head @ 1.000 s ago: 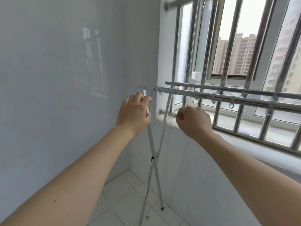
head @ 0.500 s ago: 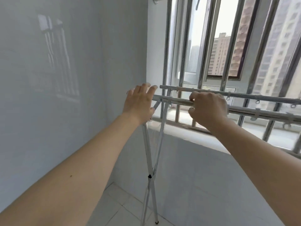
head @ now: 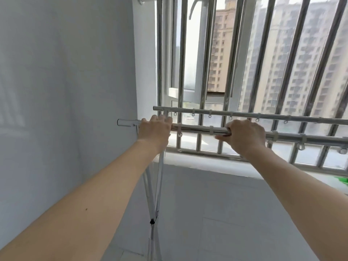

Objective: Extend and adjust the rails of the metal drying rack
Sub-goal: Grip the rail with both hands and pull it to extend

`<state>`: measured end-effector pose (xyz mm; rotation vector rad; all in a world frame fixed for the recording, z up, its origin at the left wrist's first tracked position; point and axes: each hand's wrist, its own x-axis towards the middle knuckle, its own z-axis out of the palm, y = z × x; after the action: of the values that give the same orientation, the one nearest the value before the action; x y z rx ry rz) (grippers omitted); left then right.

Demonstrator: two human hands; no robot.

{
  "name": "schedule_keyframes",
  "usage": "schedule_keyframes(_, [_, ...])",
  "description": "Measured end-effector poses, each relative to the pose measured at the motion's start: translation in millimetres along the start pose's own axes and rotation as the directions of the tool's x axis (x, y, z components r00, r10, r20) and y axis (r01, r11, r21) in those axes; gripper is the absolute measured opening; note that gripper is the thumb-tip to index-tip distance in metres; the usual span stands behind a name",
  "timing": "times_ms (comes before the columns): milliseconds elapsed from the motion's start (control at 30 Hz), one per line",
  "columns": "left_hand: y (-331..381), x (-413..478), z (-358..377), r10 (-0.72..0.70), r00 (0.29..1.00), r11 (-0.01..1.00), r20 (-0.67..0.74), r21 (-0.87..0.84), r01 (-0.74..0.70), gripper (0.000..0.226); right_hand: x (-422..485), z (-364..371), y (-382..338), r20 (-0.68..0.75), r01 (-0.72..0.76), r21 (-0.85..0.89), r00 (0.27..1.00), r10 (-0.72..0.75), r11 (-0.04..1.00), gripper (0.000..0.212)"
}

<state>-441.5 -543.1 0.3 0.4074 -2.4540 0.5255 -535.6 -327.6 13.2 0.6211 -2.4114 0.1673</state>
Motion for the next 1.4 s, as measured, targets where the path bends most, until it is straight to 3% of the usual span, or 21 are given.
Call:
schedule_keyframes(200, [-41.6, -2.8, 3.9, -0.052, 0.997, 0.999, 0.056, -0.008, 0.053, 0.025, 7.2, 3.6, -40.5, 0.040, 0.044, 0.086, 0.998, -0.048, 0.995, 0.049])
schedule_keyframes(267, [-48.6, 0.6, -3.5, -0.044, 0.990, 0.986, 0.138, -0.154, 0.065, 0.027, 4.9, -0.4, -39.3, 0.056, 0.072, 0.168, 0.995, -0.082, 0.983, 0.043])
schedule_keyframes(300, [-46.4, 3.8, -10.9, -0.009, 0.983, 0.948, 0.185, -0.310, 0.067, 0.032, 2.2, -4.4, -33.3, 0.047, 0.070, 0.215, 0.996, -0.082, 0.974, 0.043])
schedule_keyframes(367, [-30.6, 7.9, -27.4, 0.102, 0.972, 0.778, 0.214, -0.626, 0.056, 0.041, -4.0, -13.2, -13.3, -0.006, 0.023, 0.305, 1.000, -0.022, 0.952, 0.053])
schedule_keyframes(467, [12.6, 14.7, -49.4, 0.179, 0.982, 0.607, 0.054, -0.792, -0.067, 0.039, -16.0, -25.7, 37.3, -0.108, -0.120, 0.285, 0.982, 0.156, 0.951, 0.057])
schedule_keyframes(567, [62.3, 20.2, -60.6, 0.193, 0.980, 0.644, -0.046, -0.748, -0.162, 0.037, -36.8, -29.1, 94.4, -0.054, -0.273, 0.136, 0.958, 0.282, 0.952, 0.062])
schedule_keyframes(700, [98.5, 23.1, -55.8, 0.194, 0.979, 0.706, 0.064, -0.701, -0.095, 0.047, -51.6, -18.8, 115.6, -0.052, -0.262, 0.077, 0.962, 0.266, 0.962, 0.054])
schedule_keyframes(867, [112.9, 21.4, -44.2, 0.184, 0.965, 0.888, 0.185, -0.453, -0.083, 0.056, -51.6, -8.0, 106.2, -0.135, -0.300, 0.069, 0.942, 0.307, 0.951, 0.054])
schedule_keyframes(1067, [113.9, 24.2, -43.8, 0.241, 0.918, 0.898, 0.314, -0.432, -0.088, 0.055, -62.1, 4.7, 105.8, -0.217, -0.309, 0.049, 0.925, 0.312, 0.950, 0.051])
schedule_keyframes(1400, [107.3, 29.3, -32.3, 0.316, 0.920, 0.891, 0.231, -0.404, -0.204, 0.064, -56.6, 7.3, 109.3, -0.199, -0.318, 0.046, 0.926, 0.320, 0.947, 0.050])
